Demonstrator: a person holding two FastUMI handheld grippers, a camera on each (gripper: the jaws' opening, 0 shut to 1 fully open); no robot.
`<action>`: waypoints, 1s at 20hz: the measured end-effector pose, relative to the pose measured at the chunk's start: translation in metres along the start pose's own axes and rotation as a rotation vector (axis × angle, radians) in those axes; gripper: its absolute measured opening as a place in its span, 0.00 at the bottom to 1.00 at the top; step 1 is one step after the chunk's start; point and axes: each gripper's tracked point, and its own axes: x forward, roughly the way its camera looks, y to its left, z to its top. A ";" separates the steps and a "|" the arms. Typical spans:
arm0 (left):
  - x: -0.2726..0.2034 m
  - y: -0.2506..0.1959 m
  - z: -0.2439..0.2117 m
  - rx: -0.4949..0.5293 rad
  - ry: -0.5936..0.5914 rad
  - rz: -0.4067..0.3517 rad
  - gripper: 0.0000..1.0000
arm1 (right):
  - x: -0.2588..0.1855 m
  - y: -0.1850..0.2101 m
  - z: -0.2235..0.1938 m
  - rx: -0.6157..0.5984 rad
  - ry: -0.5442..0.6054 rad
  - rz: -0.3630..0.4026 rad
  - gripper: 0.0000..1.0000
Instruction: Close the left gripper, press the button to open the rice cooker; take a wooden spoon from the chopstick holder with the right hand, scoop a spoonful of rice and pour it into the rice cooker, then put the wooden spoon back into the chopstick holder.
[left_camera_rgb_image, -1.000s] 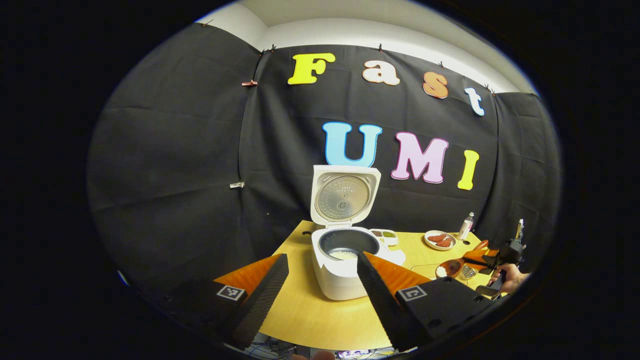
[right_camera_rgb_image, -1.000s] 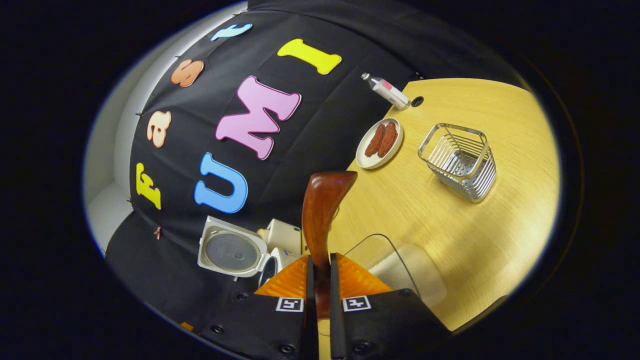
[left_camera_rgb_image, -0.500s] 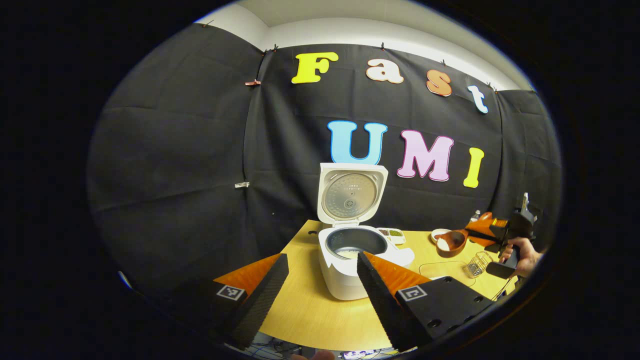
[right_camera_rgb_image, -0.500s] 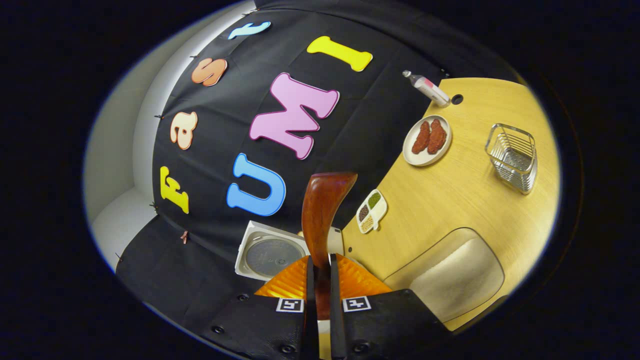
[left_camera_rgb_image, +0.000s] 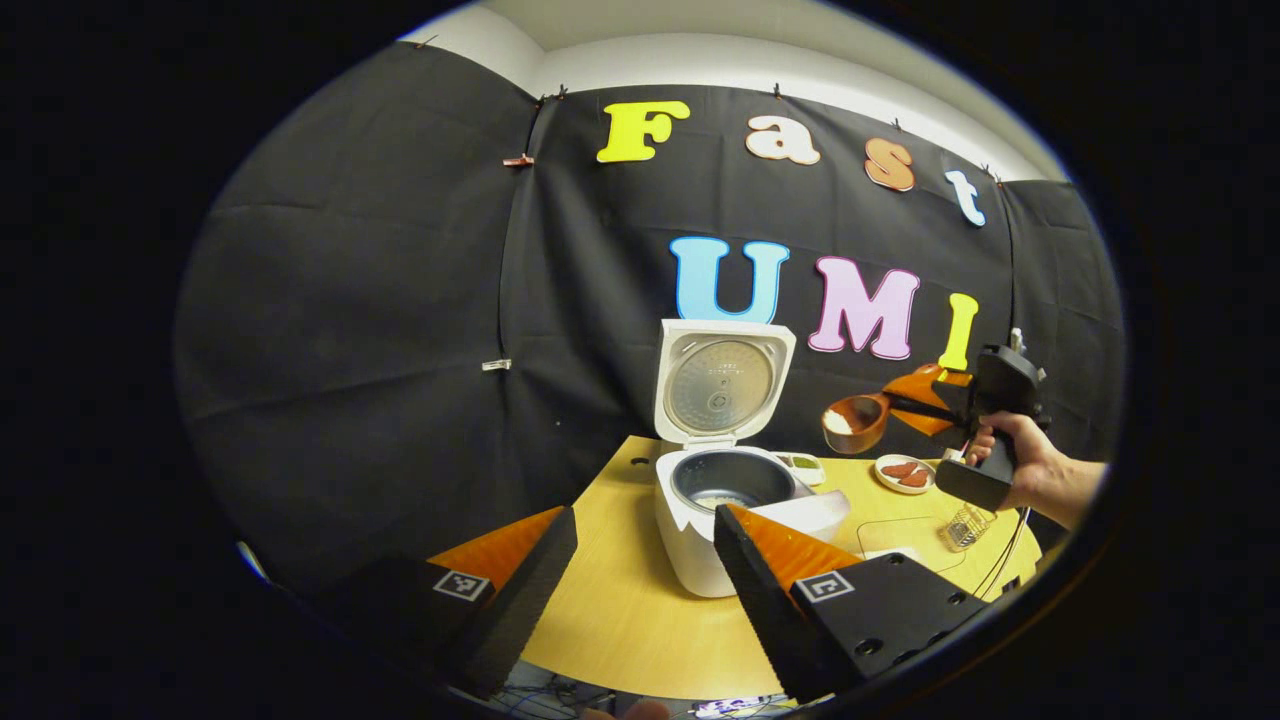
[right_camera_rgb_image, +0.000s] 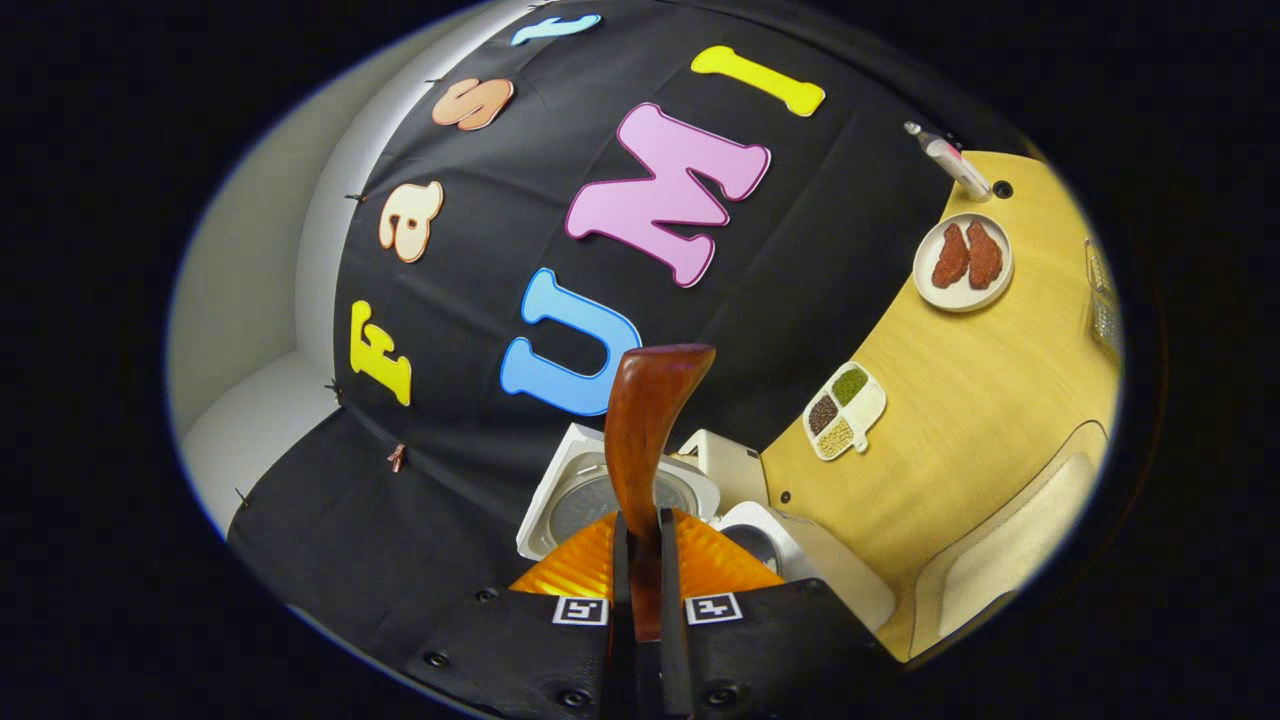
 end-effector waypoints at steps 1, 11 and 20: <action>0.000 0.002 -0.001 0.005 0.002 0.000 0.95 | 0.011 0.004 -0.005 -0.012 0.005 0.000 0.13; -0.001 0.001 -0.033 0.005 0.035 -0.026 0.95 | 0.084 -0.006 -0.066 -0.319 0.074 -0.065 0.13; -0.012 0.010 -0.051 -0.037 0.062 -0.008 0.95 | 0.114 -0.004 -0.119 -0.791 0.181 -0.057 0.13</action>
